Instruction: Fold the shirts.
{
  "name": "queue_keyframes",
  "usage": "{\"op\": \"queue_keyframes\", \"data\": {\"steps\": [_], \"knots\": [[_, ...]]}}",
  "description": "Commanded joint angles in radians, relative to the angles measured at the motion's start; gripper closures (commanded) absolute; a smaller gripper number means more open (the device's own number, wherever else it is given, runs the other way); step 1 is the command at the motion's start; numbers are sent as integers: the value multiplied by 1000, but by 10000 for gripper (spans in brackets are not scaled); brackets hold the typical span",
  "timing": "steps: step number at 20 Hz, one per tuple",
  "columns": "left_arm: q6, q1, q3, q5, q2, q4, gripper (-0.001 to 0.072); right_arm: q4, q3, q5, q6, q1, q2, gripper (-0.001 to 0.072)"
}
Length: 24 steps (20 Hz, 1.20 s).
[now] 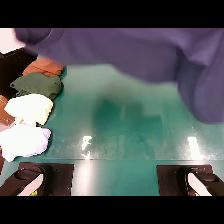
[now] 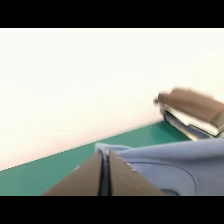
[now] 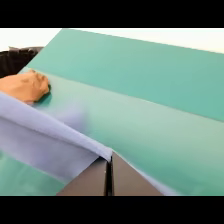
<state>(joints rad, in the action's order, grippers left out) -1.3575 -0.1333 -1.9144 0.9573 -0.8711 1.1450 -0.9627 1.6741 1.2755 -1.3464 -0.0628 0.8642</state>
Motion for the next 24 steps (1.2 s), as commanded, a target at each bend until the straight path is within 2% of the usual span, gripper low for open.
{"op": "queue_keyframes", "data": {"steps": [1,4,8,11,15,16,17,18,24], "knots": [[4,1,10,26,12,3,682,-8,90,117,-37,22,50,701],[4,1,68,118,-99,7,682,-29,70,174,-87,-50,179,701],[1,1,240,188,-338,7,681,-105,-105,160,-92,-195,384,700],[2,1,351,162,-528,17,681,-103,-196,81,-65,-217,550,700],[-7,3,360,79,-684,41,679,-103,-140,27,-61,-179,702,696],[-8,3,360,56,-688,40,565,-103,-103,28,-61,-167,725,572],[-15,3,358,40,-688,41,378,-102,-59,34,-61,-152,744,297],[-23,3,356,31,-687,44,374,-102,-21,44,-61,-134,755,253],[-24,3,355,56,-684,119,372,-107,31,216,-62,5,726,254]]}}
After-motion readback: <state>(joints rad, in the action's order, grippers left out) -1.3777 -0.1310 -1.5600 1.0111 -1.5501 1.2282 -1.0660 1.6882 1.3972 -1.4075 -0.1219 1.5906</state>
